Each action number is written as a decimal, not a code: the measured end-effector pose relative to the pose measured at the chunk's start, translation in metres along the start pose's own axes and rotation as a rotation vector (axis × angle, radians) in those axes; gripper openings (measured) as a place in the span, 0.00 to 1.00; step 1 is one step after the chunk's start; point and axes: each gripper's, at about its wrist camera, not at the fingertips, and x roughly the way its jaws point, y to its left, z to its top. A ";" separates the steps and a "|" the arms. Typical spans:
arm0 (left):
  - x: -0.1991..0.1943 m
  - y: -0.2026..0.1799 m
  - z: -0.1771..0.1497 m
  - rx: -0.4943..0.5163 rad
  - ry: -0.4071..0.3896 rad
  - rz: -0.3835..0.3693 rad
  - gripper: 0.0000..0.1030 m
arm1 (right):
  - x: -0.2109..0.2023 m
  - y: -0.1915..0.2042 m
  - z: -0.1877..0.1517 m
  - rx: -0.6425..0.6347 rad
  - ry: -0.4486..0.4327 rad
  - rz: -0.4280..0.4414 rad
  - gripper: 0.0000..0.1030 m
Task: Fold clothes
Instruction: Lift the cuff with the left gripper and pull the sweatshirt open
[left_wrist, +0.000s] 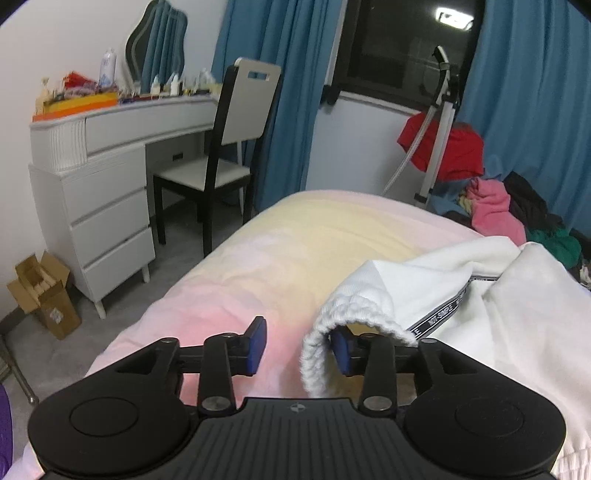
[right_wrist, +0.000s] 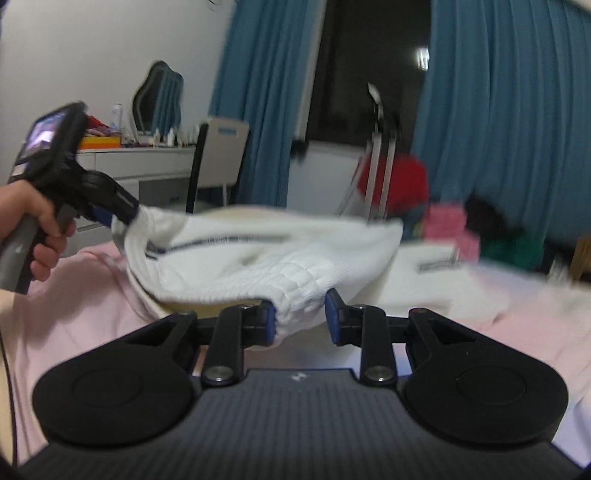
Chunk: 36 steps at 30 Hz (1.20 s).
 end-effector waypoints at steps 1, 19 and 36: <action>-0.003 0.002 0.001 -0.008 0.015 0.002 0.48 | -0.004 0.001 0.002 0.004 0.005 0.005 0.29; -0.089 0.031 0.008 -0.291 0.047 -0.173 0.77 | 0.024 -0.020 -0.021 0.179 0.260 0.055 0.31; -0.014 0.013 -0.005 -0.342 0.097 -0.296 0.07 | 0.027 -0.025 -0.028 0.238 0.277 0.069 0.35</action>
